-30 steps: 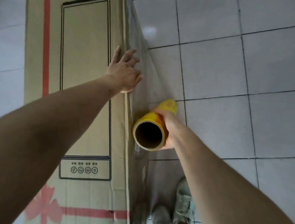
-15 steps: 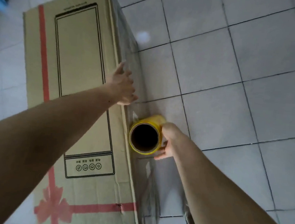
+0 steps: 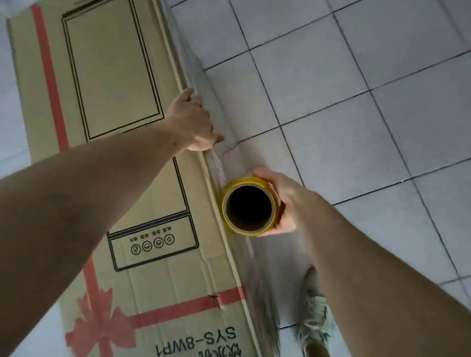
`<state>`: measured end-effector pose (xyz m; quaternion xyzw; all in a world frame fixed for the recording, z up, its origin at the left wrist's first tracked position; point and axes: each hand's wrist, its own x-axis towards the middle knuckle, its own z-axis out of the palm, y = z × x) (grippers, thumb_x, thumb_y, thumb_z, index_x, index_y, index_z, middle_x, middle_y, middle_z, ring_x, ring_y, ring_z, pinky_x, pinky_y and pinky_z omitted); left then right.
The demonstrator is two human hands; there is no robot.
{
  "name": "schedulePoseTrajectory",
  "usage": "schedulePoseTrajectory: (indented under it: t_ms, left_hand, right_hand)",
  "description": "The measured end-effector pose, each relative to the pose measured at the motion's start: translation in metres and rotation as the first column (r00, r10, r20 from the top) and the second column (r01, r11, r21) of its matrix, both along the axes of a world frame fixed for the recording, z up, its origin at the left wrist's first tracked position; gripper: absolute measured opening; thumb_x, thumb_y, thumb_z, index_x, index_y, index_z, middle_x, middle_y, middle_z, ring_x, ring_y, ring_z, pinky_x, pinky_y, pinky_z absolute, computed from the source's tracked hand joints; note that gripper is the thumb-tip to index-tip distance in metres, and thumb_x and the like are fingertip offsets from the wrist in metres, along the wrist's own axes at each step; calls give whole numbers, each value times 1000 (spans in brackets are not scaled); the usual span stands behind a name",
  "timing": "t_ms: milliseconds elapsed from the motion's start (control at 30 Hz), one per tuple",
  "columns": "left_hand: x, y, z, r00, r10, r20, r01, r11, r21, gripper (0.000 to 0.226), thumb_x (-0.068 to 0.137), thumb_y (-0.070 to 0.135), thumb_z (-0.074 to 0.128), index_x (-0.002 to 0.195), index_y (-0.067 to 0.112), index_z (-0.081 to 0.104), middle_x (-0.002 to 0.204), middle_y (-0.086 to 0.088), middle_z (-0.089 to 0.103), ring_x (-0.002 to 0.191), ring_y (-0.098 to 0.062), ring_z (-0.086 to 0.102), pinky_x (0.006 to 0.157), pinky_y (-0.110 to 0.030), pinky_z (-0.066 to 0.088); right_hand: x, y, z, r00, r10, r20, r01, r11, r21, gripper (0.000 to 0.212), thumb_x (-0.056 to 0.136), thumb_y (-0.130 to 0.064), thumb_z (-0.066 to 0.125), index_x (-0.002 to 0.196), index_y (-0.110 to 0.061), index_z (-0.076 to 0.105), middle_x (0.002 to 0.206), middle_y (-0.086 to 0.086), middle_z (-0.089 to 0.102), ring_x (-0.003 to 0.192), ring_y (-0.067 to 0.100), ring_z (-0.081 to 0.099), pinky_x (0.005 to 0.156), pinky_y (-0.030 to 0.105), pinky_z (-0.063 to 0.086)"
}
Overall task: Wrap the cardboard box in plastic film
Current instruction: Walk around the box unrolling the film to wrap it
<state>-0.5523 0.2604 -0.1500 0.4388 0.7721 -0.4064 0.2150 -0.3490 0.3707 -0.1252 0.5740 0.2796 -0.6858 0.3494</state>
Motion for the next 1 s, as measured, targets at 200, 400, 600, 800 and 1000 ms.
schedulePoseTrajectory:
  t_ms: [200, 400, 600, 800, 1000]
  left_hand:
    - [-1, 4, -5, 1000, -3, -24, 1, 997, -71, 80, 91, 73, 13, 141, 25, 53, 150, -2, 46, 147, -29, 22, 118, -53, 3]
    - [35, -6, 4, 994, -105, 39, 108, 992, -65, 76, 89, 75, 8, 127, 39, 62, 147, 2, 48, 144, -31, 27, 113, -65, -4]
    - [79, -40, 16, 981, 145, 129, -171, 960, 220, 54, 98, 62, 26, 139, 38, 51, 160, 3, 26, 151, -27, -5, 117, -62, 0]
    - [79, -34, 9, 982, 164, 92, -177, 970, 167, 60, 94, 69, 28, 141, 37, 49, 161, 0, 22, 150, -29, -8, 117, -63, -1]
    - [79, -31, 11, 986, 152, 63, -160, 977, 138, 65, 92, 71, 31, 142, 35, 49, 161, -2, 20, 150, -29, -5, 117, -61, 0]
  right_hand:
    - [107, -38, -19, 769, -603, 214, 640, 722, -264, 64, 79, -41, 72, 119, 3, 50, 116, 31, 63, 102, 46, 65, 89, 56, 53]
    - [80, -14, -6, 985, -175, 0, 175, 982, 65, 20, 98, -28, 49, 116, -19, 48, 115, 13, 51, 110, 39, 56, 96, 63, 44]
    - [28, 1, 12, 898, 424, -114, -367, 868, 335, 40, 103, -30, 31, 124, -5, 54, 131, 22, 53, 109, 38, 55, 98, 50, 44]
    - [27, -12, 16, 833, 536, -138, -499, 835, 230, 82, 82, -66, 60, 134, -3, 49, 126, 21, 57, 116, 42, 57, 98, 54, 46]
    - [115, -31, -5, 999, -41, 32, 40, 999, 21, 58, 70, -52, 76, 103, -9, 56, 97, 17, 68, 89, 35, 68, 88, 55, 54]
